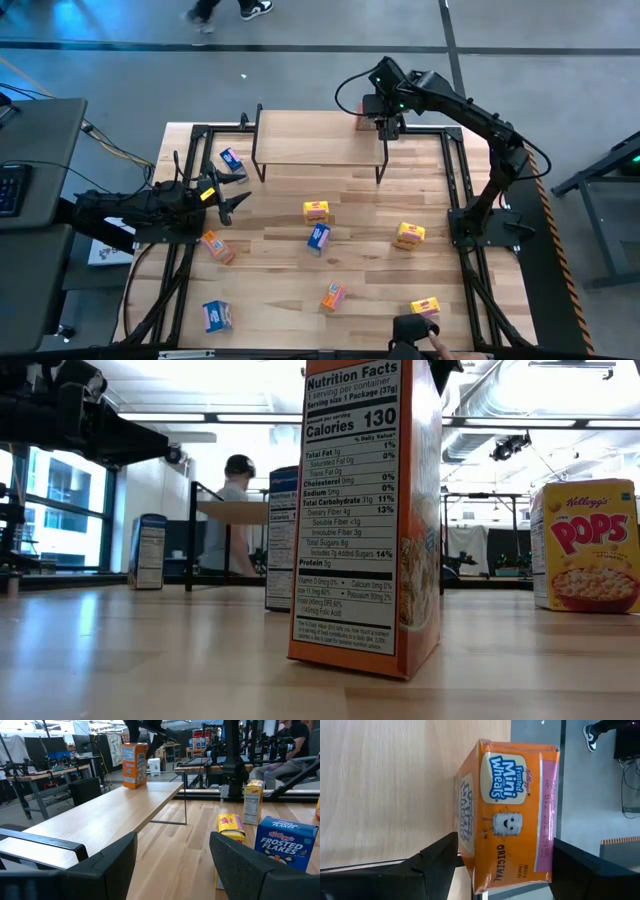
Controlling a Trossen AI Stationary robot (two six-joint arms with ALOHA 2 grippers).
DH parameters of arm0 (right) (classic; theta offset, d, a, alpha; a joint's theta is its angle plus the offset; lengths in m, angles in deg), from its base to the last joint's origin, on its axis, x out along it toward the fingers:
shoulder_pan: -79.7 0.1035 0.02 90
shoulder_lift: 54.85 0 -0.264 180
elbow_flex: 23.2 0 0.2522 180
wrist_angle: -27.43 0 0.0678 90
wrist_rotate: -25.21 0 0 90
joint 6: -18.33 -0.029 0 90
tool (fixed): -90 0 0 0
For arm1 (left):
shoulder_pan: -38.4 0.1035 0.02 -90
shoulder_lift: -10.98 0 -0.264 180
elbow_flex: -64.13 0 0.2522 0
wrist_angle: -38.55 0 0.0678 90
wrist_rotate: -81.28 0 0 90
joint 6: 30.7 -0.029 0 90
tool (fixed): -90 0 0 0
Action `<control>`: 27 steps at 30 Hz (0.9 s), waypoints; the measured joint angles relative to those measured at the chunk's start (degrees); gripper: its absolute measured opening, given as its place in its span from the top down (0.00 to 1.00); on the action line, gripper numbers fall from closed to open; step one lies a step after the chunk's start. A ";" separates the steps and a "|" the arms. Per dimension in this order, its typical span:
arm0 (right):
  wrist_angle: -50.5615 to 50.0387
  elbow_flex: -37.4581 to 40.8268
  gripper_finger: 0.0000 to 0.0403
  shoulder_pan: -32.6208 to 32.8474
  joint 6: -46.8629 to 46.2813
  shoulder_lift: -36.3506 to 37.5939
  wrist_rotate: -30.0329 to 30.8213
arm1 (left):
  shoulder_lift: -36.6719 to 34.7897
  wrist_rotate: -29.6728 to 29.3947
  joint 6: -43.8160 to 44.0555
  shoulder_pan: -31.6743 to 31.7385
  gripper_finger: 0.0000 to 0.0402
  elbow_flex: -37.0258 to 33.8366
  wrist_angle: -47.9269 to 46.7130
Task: Stack cereal on shelf
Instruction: Put the top orange cereal box on the shelf
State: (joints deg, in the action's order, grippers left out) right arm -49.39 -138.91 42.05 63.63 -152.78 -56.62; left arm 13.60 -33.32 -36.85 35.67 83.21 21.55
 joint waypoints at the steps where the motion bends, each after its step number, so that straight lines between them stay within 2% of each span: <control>1: 0.00 0.00 0.36 -0.02 0.00 0.00 0.06 | 0.00 0.00 0.00 0.01 0.40 0.00 0.00; 13: -1.91 -3.26 0.36 -0.66 -0.28 0.11 -0.09 | 0.00 -0.02 0.00 0.01 0.40 0.00 -0.01; 27: -2.05 -3.34 0.36 -2.43 -0.25 0.11 0.75 | 0.01 0.00 0.00 0.01 0.40 0.00 -0.01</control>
State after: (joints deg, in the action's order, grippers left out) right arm -51.45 -142.26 39.63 63.38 -152.68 -55.86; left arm 13.61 -33.32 -36.85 35.68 83.21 21.54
